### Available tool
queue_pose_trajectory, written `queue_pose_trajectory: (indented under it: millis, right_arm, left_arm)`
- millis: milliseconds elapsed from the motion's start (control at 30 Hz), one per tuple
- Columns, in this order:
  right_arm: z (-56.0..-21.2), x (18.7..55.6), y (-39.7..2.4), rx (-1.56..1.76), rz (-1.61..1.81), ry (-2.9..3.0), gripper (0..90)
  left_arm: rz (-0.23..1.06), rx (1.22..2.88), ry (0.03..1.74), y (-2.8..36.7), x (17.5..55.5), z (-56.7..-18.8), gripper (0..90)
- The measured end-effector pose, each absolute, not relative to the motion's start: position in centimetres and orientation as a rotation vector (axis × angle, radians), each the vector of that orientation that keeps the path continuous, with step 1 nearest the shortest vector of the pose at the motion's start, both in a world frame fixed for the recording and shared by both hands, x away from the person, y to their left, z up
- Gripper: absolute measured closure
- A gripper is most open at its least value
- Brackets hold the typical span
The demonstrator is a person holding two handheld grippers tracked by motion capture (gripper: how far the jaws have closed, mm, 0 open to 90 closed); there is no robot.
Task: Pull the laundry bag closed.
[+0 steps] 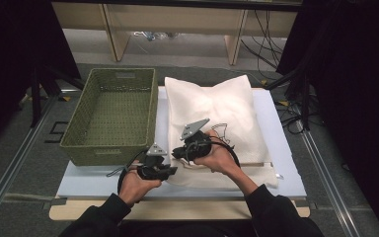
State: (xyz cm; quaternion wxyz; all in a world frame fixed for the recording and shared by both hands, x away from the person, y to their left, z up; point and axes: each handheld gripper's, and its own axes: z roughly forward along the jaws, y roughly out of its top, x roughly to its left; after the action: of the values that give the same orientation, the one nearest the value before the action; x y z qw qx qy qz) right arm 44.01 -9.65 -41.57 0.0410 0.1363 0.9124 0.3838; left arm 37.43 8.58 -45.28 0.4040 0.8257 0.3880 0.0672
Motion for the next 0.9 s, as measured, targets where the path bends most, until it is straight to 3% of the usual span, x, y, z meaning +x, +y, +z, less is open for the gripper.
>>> queue_pose_trajectory:
  millis: [567, 667, 900]
  right_arm:
    - [-42.3, 44.0, -11.2, 0.552, 1.188, 2.862, 82.5]
    - [-42.4, 44.0, -11.5, 0.549, 1.199, 2.857, 82.8]
    - [-42.6, 43.9, -11.5, 0.571, 1.205, 2.864, 83.0]
  left_arm:
    - [0.157, 2.086, 0.985, 8.5, 37.3, -45.4, 79.1]
    - [0.105, 2.066, 1.007, 8.4, 37.4, -45.6, 71.7]
    - [0.113, 2.048, 1.019, 8.6, 38.1, -45.5, 61.8]
